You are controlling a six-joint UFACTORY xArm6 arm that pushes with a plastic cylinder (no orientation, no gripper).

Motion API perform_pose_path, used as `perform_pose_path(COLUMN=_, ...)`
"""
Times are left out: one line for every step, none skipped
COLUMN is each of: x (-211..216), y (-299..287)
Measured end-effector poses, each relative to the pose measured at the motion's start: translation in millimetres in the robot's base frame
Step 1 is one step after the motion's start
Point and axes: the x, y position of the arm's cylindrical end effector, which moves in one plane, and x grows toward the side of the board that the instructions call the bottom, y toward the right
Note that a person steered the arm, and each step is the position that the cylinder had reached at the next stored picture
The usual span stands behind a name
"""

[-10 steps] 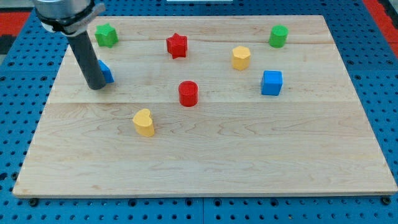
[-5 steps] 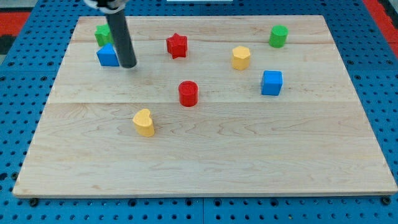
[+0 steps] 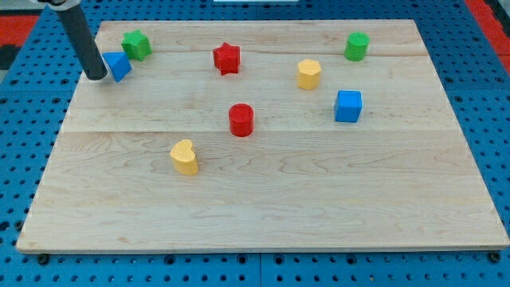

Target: Move the blue triangle above the red star

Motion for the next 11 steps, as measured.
perform_pose_path(x=-2, y=39)
perform_pose_path(x=-2, y=58)
perform_pose_path(x=-4, y=10)
perform_pose_path(x=-32, y=-23)
perform_pose_path(x=-26, y=27)
perform_pose_path(x=-15, y=85)
perform_pose_path(x=-15, y=85)
perform_pose_path(x=13, y=88)
perform_pose_path(x=-8, y=89)
perform_pose_path(x=-27, y=116)
perform_pose_path(x=-54, y=137)
